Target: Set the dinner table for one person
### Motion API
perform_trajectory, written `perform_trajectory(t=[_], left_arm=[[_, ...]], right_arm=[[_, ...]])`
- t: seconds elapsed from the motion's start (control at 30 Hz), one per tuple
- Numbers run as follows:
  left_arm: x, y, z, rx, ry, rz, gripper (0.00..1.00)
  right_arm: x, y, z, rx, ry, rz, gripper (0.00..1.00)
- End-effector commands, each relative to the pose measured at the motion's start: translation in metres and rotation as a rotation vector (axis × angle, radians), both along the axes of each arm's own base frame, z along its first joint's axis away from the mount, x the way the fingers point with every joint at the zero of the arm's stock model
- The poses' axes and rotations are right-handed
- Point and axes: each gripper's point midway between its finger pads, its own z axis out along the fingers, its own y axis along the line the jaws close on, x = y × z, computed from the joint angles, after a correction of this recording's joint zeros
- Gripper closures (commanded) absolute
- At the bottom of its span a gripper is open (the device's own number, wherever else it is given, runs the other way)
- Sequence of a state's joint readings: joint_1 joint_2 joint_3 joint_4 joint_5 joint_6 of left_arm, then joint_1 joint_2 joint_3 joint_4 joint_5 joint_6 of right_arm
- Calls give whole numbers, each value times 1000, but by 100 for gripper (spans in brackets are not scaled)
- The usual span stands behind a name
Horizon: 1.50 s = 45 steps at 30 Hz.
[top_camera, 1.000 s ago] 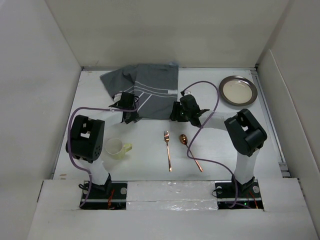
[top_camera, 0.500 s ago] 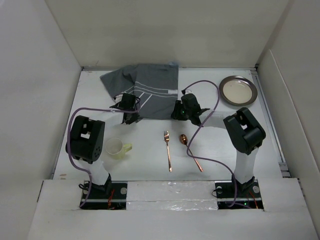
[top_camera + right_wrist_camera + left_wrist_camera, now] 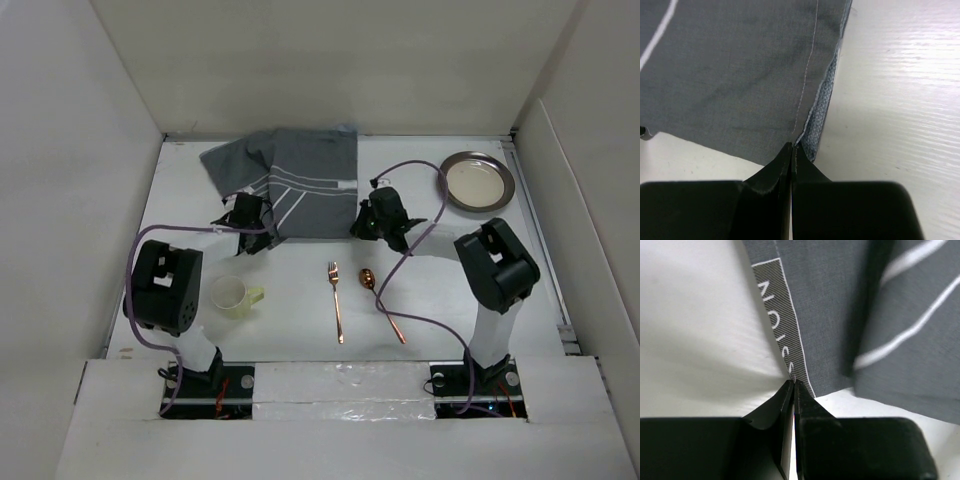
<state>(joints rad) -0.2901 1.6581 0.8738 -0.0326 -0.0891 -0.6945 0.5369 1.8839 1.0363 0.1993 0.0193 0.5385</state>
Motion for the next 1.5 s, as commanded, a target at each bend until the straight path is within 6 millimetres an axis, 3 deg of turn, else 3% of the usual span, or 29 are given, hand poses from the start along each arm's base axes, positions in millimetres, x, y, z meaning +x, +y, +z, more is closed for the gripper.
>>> perform_trajectory(t=[0.0, 0.07, 0.2, 0.23, 0.3, 0.33, 0.37, 0.4, 0.47, 0.5, 0.53, 0.6, 0.63, 0.8, 0.93, 0.97, 1.0, 1.03, 1.07, 1.1, 1.13, 1.17, 1.2, 1.23, 1.27, 1.3, 1.33, 1.37, 1.47], left_arm=[[-1, 16, 24, 0, -63, 28, 100], [11, 20, 49, -15, -139, 52, 100], [39, 25, 135, -60, -363, 83, 100], [50, 27, 165, -69, -423, 89, 100], [60, 28, 204, -85, -495, 89, 100], [66, 26, 236, -99, -551, 80, 100], [70, 33, 253, -114, -580, 82, 100], [72, 37, 273, -132, -617, 82, 100], [70, 37, 322, -209, -707, 47, 100], [69, 53, 358, -240, -783, 55, 100], [68, 49, 358, -253, -781, 33, 100], [64, 61, 377, -259, -813, 44, 100], [61, 60, 392, -263, -841, 33, 100], [52, 62, 424, -276, -915, 32, 100], [60, 63, 441, -273, -945, 33, 100], [73, 63, 432, -270, -920, 37, 100], [79, 63, 442, -269, -936, 34, 100], [87, 62, 440, -273, -925, 27, 100], [111, 62, 419, -265, -869, 32, 100], [117, 62, 437, -262, -888, 27, 100], [127, 63, 439, -253, -882, 27, 100], [154, 71, 415, -247, -824, 39, 100], [158, 74, 438, -253, -857, 36, 100], [165, 75, 438, -281, -852, 12, 100], [184, 78, 422, -313, -813, 23, 100], [185, 87, 445, -321, -861, 19, 100], [195, 90, 437, -337, -843, 11, 100], [197, 89, 441, -346, -845, 9, 100], [186, 97, 477, -350, -936, -8, 100]], right_arm=[[27, -20, 72, 53, -195, -57, 100], [29, -29, 91, 59, -238, -69, 100], [27, -47, 143, 45, -330, -79, 100], [29, -54, 174, 57, -386, -95, 100], [23, -61, 200, 37, -423, -102, 100], [22, -75, 229, 50, -475, -128, 100], [21, -81, 254, 62, -514, -137, 100], [17, -88, 266, 48, -526, -139, 100], [8, -111, 318, 65, -616, -181, 100], [-1, -128, 337, 50, -632, -196, 100], [1, -134, 337, 45, -632, -211, 100], [-12, -148, 367, 50, -677, -220, 100], [-15, -154, 374, 48, -688, -229, 100], [-29, -192, 416, 49, -762, -287, 100], [-21, -198, 436, 66, -785, -260, 100], [-14, -199, 441, 73, -794, -260, 100], [6, -199, 430, 69, -760, -255, 100], [12, -200, 446, 77, -787, -241, 100], [22, -197, 446, 83, -776, -230, 100], [34, -195, 445, 84, -769, -219, 100], [58, -196, 448, 86, -769, -220, 100], [70, -193, 444, 84, -743, -206, 100], [82, -191, 443, 86, -732, -199, 100], [109, -188, 422, 82, -683, -191, 100], [109, -187, 450, 89, -725, -186, 100], [115, -186, 455, 93, -732, -182, 100], [132, -184, 444, 97, -709, -179, 100], [126, -183, 475, 113, -768, -175, 100], [133, -179, 491, 142, -803, -163, 100]])
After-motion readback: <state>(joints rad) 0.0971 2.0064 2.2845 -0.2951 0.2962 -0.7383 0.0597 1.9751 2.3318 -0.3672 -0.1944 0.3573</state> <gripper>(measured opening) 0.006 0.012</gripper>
